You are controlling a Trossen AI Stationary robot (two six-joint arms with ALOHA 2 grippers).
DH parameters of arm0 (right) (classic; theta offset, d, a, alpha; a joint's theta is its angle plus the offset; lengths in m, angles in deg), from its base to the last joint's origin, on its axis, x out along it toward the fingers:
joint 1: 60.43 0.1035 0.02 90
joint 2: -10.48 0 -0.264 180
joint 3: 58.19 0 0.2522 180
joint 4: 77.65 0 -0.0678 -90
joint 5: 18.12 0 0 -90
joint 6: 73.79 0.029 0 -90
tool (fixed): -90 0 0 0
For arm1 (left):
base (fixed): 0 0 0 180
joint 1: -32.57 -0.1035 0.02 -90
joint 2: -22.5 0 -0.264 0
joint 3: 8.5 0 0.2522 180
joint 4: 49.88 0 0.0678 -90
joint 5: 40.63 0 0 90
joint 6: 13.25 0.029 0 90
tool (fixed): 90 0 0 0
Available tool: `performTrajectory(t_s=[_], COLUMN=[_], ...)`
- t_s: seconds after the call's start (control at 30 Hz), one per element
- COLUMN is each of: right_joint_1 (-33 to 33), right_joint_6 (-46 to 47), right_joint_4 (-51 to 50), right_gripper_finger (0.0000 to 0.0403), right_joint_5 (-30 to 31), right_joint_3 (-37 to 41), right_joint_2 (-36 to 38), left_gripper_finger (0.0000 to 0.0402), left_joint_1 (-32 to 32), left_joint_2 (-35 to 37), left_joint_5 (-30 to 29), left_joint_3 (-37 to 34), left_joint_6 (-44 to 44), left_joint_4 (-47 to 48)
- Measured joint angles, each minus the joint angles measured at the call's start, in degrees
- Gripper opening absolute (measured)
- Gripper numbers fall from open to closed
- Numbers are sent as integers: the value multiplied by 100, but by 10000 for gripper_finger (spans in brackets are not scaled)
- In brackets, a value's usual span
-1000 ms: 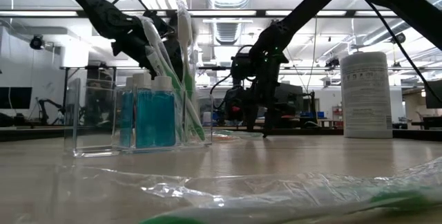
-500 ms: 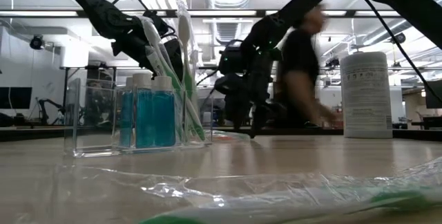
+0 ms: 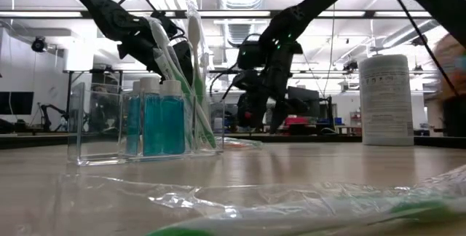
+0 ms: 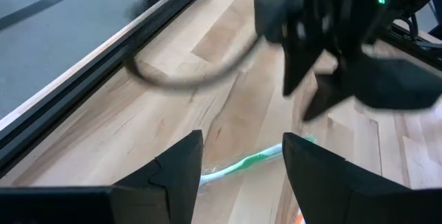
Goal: Pick & Place toothbrushing station
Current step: Put the green toothbrush into the transparent organizer
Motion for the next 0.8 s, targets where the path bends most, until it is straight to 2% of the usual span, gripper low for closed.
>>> performTrajectory(t_s=[0.33, 0.5, 0.63, 0.8], right_joint_1=[-202, -194, -151, -83], right_joint_6=[-509, -785, -791, -1113], right_joint_4=[256, 689, 1369, 2551], right_gripper_finger=[221, 221, 221, 221], right_joint_5=[1429, 1754, 2071, 2108], right_joint_3=[45, 274, 760, 1812], right_joint_2=[1370, 2255, 2916, 3715], left_gripper_finger=[204, 204, 204, 204], left_joint_1=[0, 2, 0, 0], left_joint_2=[1, -1, 1, 0], left_joint_5=[0, -1, 0, 1], left_joint_3=[0, 0, 0, 0], left_joint_6=[0, 0, 0, 0], left_joint_4=[0, -2, 2, 0])
